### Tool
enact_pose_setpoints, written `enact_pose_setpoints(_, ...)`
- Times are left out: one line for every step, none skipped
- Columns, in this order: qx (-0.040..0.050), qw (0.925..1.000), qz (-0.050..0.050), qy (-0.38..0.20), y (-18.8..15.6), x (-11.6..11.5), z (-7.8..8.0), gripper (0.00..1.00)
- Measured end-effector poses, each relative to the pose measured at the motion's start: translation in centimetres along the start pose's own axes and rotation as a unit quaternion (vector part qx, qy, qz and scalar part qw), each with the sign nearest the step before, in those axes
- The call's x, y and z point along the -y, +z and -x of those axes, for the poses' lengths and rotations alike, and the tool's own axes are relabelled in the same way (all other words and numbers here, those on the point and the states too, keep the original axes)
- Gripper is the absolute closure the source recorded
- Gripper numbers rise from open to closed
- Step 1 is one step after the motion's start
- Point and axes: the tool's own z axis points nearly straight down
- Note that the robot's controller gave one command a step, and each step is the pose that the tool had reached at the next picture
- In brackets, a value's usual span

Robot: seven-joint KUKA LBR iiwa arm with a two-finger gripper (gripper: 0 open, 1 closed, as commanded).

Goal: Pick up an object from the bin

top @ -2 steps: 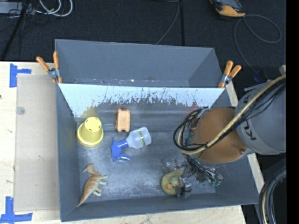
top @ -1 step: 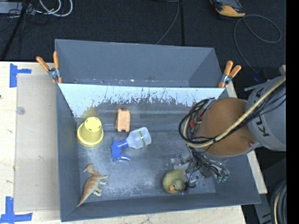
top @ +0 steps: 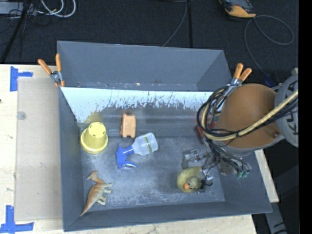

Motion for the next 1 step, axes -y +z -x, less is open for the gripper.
enact_pose_setpoints(-0.0017, 1.0000, 0.001, -0.009, -6.02, -1.66, 0.64, 1.00)
